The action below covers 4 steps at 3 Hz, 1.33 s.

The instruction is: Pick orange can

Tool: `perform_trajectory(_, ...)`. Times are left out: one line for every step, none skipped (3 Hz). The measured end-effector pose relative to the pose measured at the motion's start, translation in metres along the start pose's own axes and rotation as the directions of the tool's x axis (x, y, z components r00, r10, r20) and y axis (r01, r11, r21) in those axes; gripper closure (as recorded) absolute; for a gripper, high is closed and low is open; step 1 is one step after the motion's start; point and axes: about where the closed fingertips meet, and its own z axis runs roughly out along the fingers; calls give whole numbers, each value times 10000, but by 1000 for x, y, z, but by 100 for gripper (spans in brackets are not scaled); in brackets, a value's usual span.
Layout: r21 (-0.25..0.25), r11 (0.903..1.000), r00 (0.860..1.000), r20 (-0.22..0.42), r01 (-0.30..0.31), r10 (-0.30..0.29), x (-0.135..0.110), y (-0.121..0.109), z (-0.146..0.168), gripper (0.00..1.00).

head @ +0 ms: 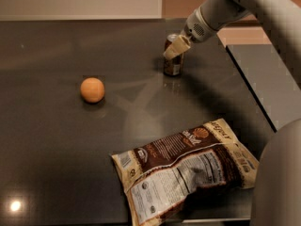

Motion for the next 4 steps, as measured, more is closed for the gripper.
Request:
perform_trajectory(-208,9998,9998,180,43,-39,-8,7,-7,86)
perform_trajectory(-201,9993,9984,473,329,-319,-22,18,-32,100)
perform_trajectory(-35,9976,9958,617,687,-684,-35,30,-61,100)
perform_trajectory(128,9950,9925,708,994,-1001,-44,43,-88,100)
